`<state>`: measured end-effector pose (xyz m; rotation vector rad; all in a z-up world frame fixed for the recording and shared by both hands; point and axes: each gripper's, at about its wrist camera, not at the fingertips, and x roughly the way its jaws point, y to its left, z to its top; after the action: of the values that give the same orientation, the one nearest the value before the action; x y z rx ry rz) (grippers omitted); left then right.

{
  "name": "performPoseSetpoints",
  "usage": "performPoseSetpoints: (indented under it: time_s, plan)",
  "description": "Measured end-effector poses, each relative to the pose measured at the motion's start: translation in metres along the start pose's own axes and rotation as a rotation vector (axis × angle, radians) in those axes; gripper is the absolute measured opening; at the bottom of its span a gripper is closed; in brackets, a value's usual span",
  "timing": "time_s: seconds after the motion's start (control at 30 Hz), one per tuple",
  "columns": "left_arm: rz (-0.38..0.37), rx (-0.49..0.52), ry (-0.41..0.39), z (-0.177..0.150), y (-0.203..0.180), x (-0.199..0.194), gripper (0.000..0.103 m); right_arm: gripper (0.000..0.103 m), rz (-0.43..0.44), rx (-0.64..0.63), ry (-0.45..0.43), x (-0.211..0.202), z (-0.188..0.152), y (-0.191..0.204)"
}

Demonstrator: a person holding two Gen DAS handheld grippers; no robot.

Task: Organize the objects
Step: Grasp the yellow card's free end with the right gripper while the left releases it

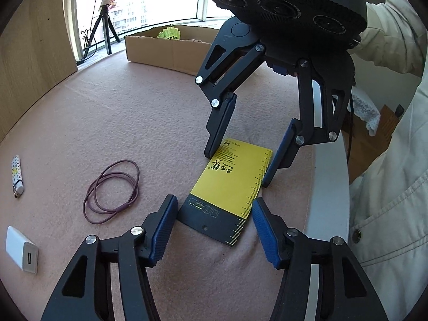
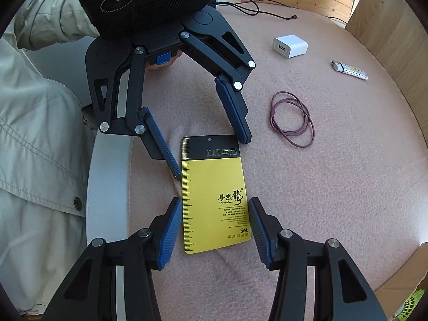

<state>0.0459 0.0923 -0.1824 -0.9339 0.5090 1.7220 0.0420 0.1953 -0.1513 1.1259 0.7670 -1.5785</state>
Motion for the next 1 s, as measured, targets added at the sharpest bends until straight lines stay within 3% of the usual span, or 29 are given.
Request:
performPoseSetpoints:
  time_s: [0.03,0.07,0.13,0.2,0.3,0.37,0.4,0.53,0.63,0.73,0.83,1.0]
  plan:
    - [-0.003,0.003,0.001,-0.002,-0.003,-0.003,0.057,0.046,-0.005,-0.006,0.002,0.000,0.001,0.001]
    - [-0.034,0.010,0.006,-0.002,-0.005,-0.004,0.038,0.046,-0.007,-0.011,0.003,-0.001,0.002,0.001]
    - [-0.026,0.024,0.007,0.000,-0.011,-0.009,0.031,0.046,-0.026,-0.012,0.002,-0.003,0.003,0.002]
    - [0.003,0.019,0.004,0.003,-0.012,-0.011,0.034,0.046,-0.034,-0.010,-0.009,-0.010,0.004,-0.001]
    - [0.048,-0.004,0.007,0.003,-0.009,-0.016,0.050,0.046,-0.054,-0.013,-0.011,-0.016,0.005,-0.003]
    - [0.088,-0.013,-0.001,0.003,-0.011,-0.021,0.082,0.046,-0.054,-0.026,0.002,-0.018,0.001,0.001]
    - [0.101,-0.008,-0.014,0.003,-0.011,-0.023,0.088,0.046,-0.056,-0.035,0.008,-0.018,-0.002,0.001]
    - [0.055,0.052,-0.001,0.001,-0.020,-0.023,0.092,0.046,-0.044,-0.078,0.019,-0.020,-0.007,0.007]
    - [0.014,0.087,0.016,-0.003,-0.026,-0.022,0.089,0.046,-0.037,-0.121,0.020,-0.020,0.002,0.009]
    - [-0.024,0.093,0.040,-0.004,-0.028,-0.019,0.067,0.046,-0.032,-0.159,0.009,-0.024,0.010,0.014]
    - [-0.028,0.077,0.047,-0.005,-0.024,-0.021,0.057,0.046,-0.030,-0.183,0.009,-0.025,0.014,0.015]
    - [-0.013,0.081,0.049,0.000,-0.027,-0.028,0.057,0.046,-0.028,-0.180,0.004,-0.026,0.012,0.015]
